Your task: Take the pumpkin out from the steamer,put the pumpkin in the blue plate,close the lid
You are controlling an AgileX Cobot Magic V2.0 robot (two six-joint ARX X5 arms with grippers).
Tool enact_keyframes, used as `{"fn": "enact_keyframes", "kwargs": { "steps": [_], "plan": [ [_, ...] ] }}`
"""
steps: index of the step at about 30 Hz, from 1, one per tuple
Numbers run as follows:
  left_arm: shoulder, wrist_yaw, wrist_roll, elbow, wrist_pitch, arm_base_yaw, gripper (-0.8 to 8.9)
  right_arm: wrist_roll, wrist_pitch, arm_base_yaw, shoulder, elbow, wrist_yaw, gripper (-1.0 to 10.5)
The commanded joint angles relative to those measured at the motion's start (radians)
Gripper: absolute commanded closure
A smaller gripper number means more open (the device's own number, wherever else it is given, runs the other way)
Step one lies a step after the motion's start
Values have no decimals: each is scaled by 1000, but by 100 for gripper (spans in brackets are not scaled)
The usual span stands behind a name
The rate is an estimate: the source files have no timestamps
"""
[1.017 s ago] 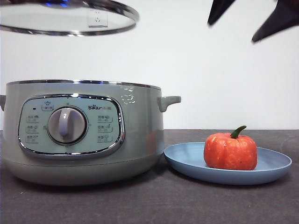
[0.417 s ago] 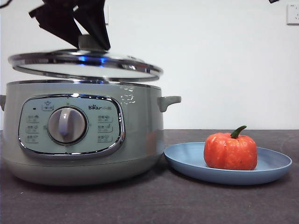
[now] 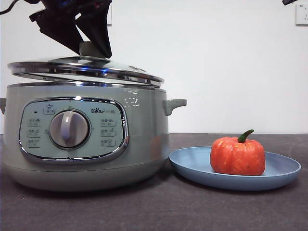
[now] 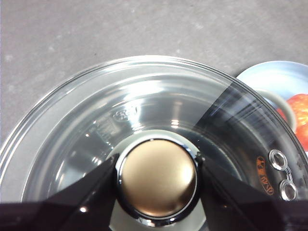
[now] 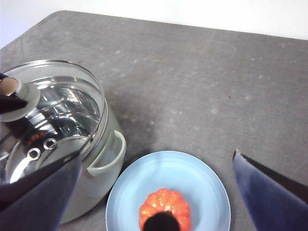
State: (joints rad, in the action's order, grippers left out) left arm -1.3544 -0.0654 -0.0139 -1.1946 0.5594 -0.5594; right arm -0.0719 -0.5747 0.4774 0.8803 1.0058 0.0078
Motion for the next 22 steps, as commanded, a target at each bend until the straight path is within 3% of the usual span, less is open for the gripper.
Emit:
{"fn": "enact_keyframes", "kwargs": {
  "steps": [1,13,22],
  "plan": [
    [-6,3,10,-3,-36,-1,822,-10,13,2,-2,-5,2,380],
    [-47,24,14,-2,-8,-2,822,-9,13,2,-2,-5,2,381],
    [-47,97,31,-2,5,-1,823,-9,13,2,-2,-5,2,381]
  ]
}}
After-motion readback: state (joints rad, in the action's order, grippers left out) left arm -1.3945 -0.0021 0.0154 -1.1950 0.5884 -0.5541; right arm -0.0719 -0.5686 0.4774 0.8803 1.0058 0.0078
